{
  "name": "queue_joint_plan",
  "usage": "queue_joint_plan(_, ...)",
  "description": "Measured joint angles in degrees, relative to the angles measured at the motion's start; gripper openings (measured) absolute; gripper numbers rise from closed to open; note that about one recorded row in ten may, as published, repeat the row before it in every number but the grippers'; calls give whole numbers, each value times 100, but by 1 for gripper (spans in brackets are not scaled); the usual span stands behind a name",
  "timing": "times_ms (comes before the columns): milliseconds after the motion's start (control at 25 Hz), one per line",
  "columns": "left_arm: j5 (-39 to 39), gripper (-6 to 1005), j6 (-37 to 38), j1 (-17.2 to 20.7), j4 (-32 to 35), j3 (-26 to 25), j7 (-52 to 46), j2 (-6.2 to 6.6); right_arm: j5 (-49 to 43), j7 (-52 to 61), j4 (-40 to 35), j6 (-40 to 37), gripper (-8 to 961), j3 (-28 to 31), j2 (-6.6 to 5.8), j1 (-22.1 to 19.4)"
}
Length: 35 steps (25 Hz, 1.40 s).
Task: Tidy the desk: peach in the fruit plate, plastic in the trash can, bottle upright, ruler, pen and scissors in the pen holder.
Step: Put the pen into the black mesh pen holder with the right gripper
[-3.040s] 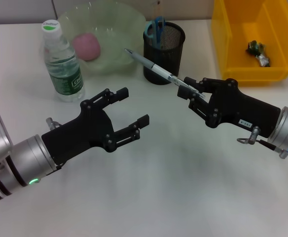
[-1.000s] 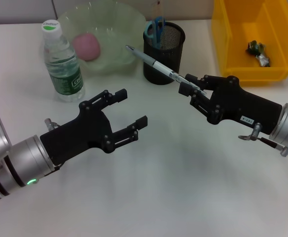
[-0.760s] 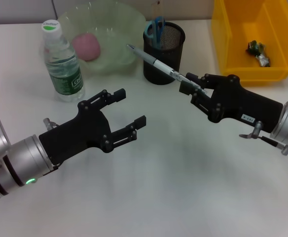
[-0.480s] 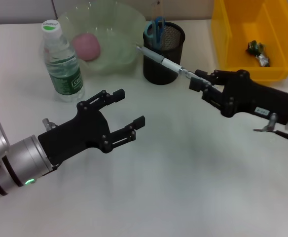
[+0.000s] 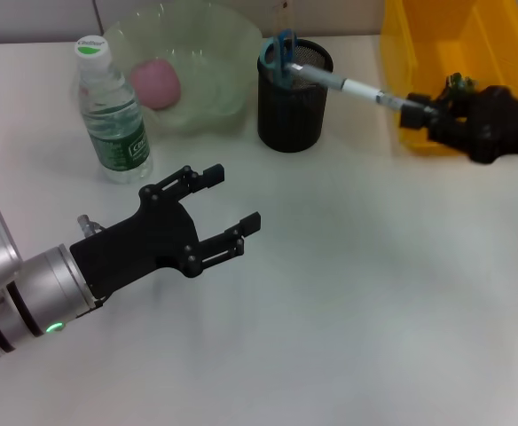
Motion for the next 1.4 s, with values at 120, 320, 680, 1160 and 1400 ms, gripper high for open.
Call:
queue_joint_plan(120, 0, 782, -25, -6, 0, 39, 0, 0, -6, 638, -347, -118, 233, 3, -128, 64)
queue_joint_plan(320, -1, 782, -59, -44, 1, 84, 0, 0, -417, 1680, -1067, -227, 234, 1, -260, 305)
queue_joint_plan(680, -16, 782, -242, -101, -1, 66, 0, 0, -2378, 3452, -1526, -176, 236, -98, -534, 1562)
queue_joint_plan(1160, -43, 782, -332, -104, -66, 44, 40, -17, -3508, 4472, -1483, 608, 240, -1407, -477, 2669)
queue_joint_plan(1400, -45, 782, -333, -77, -80, 45, 14, -18, -3752, 4785, -1453, 864, 241, -1909, -396, 2869)
